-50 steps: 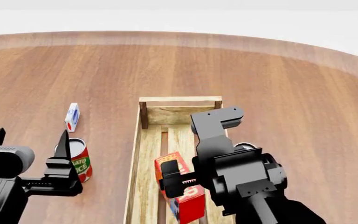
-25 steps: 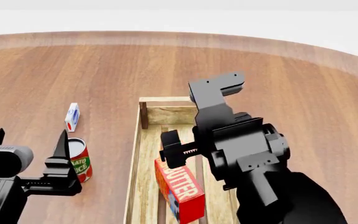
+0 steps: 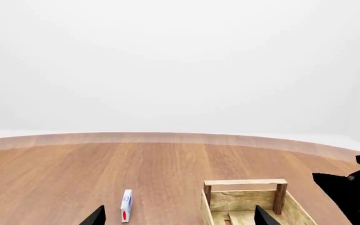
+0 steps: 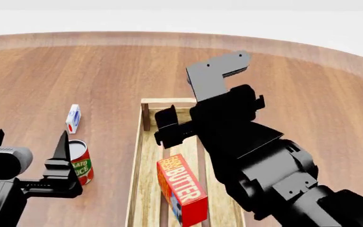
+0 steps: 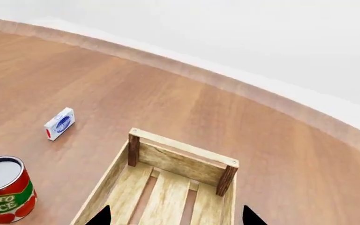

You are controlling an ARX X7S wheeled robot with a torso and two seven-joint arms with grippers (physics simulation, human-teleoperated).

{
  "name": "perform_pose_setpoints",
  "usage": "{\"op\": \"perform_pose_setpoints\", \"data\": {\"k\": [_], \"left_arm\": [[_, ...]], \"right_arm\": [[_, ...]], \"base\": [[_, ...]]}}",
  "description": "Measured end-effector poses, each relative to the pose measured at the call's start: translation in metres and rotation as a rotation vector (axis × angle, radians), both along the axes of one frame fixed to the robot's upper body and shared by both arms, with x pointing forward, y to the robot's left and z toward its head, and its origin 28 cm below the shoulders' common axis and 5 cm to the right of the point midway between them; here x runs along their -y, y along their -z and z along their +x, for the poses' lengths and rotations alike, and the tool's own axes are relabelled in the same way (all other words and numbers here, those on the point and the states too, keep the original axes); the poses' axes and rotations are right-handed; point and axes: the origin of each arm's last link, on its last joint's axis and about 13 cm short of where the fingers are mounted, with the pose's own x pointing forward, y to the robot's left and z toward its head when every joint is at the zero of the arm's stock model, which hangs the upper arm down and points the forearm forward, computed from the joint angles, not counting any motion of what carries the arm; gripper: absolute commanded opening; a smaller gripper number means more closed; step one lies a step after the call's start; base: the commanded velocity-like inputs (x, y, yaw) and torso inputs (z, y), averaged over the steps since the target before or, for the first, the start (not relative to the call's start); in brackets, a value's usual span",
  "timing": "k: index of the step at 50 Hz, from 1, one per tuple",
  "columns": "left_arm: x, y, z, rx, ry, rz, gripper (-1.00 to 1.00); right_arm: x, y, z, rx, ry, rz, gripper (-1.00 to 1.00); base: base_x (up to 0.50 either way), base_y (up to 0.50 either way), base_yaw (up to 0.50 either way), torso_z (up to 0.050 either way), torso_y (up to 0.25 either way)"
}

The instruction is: Pick up the butter and put it in the tray.

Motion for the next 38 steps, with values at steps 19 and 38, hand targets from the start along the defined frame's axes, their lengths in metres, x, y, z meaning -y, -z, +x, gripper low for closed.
{"op": "perform_pose_setpoints", "data": {"k": [19,38], "left_arm": [[0.000,-0.002,-0.001,0.012,0.003,-0.006,1.00],[0.000,-0.007,-0.006,0.066,0.002,-0.019,1.00]], "right_arm": [[0.004,0.007,-0.075,0.383,0.061,-0.002,1.00],[0.015,0.015,-0.137,0.556,0.138,-0.045,1.00]], "base": [[0.00,0.00,0.00,0.000,0.000],[0.00,0.00,0.00,0.000,0.000]]}}
